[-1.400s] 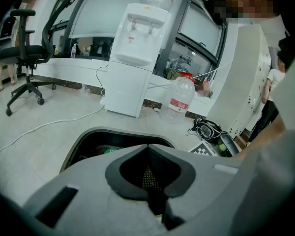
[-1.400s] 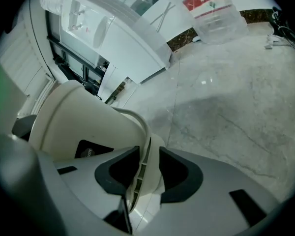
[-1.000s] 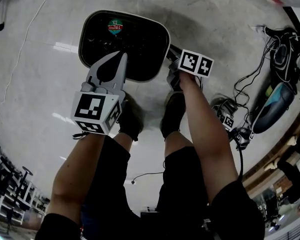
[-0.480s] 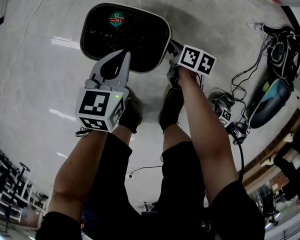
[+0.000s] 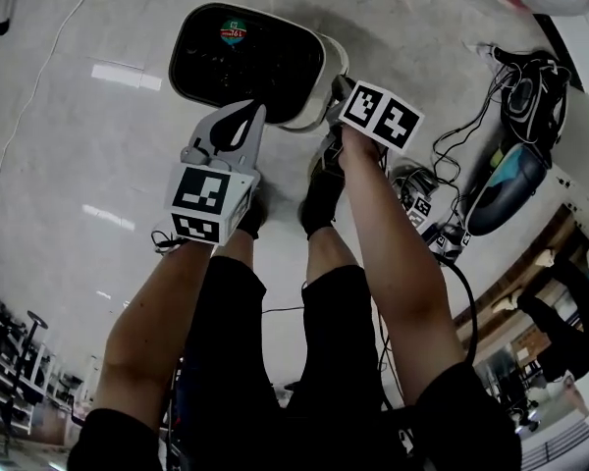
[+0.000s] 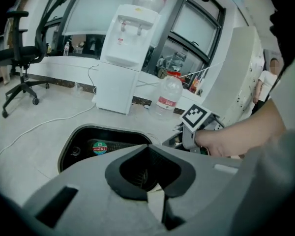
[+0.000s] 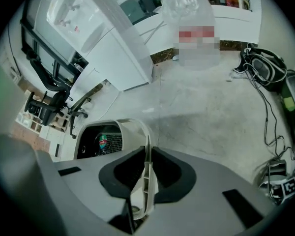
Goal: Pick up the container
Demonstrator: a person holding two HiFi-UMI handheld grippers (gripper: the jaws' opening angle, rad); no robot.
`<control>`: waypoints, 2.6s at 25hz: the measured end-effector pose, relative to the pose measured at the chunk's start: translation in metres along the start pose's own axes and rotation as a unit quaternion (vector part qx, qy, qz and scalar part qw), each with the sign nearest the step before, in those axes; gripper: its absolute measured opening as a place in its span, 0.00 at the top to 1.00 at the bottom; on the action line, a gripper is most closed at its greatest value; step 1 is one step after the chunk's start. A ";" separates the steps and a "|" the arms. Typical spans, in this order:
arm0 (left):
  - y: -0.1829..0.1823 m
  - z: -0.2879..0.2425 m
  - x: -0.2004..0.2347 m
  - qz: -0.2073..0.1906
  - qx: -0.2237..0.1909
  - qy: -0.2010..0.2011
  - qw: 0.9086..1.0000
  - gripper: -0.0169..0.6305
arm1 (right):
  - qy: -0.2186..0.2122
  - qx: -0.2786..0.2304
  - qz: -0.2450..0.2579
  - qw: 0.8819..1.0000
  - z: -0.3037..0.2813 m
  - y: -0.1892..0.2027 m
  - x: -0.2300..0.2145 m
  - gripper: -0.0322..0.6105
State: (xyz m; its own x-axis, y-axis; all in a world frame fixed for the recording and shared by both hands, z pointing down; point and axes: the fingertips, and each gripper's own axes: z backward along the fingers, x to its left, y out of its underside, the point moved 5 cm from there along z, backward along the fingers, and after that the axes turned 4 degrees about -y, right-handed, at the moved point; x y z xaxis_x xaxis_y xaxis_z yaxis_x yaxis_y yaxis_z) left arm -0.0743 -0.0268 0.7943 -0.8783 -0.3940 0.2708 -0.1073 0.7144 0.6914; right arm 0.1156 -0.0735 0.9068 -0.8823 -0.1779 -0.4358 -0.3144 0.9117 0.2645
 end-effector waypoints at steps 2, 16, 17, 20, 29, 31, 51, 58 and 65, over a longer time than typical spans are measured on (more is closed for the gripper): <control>-0.001 0.003 -0.002 -0.022 0.005 -0.002 1.000 0.96 | 0.008 -0.003 -0.011 1.000 0.012 -0.003 0.008 0.87; 0.010 -0.013 -0.042 -0.077 0.073 0.135 0.985 0.79 | 0.020 0.019 0.005 1.000 0.052 -0.021 0.049 0.89; 0.017 -0.018 -0.049 -0.082 0.083 0.147 0.982 0.72 | 0.020 0.020 0.006 1.000 0.053 -0.021 0.050 0.89; 0.043 -0.033 -0.069 -0.125 0.123 0.172 0.969 0.70 | 0.018 0.023 0.010 1.000 0.056 -0.021 0.051 0.89; 0.074 -0.064 -0.079 -0.178 0.160 0.145 0.960 0.83 | 0.002 0.031 0.009 0.999 0.060 -0.023 0.056 0.90; 0.071 -0.061 -0.079 -0.191 0.156 0.150 0.957 0.86 | -0.007 0.037 0.009 0.999 0.061 -0.025 0.058 0.91; 0.005 0.016 -0.023 -0.102 0.041 0.035 0.993 0.86 | -0.132 0.002 0.137 0.982 0.111 -0.054 0.115 0.89; -0.011 0.025 -0.004 -0.057 0.000 -0.047 0.997 0.83 | -0.143 -0.002 0.134 0.981 0.112 -0.048 0.111 0.89; -0.010 0.036 0.017 -0.032 0.007 -0.110 0.993 0.83 | -0.149 -0.004 0.132 0.980 0.112 -0.044 0.113 0.89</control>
State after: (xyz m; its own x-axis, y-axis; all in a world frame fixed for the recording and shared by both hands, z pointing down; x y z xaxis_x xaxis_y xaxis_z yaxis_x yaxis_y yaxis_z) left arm -0.1047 -0.0199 0.7676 -0.9497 -0.3046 0.0722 -0.1718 0.6998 0.6934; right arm 0.0688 -0.0924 0.7496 -0.7917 0.1815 -0.5834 -0.0926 0.9082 0.4082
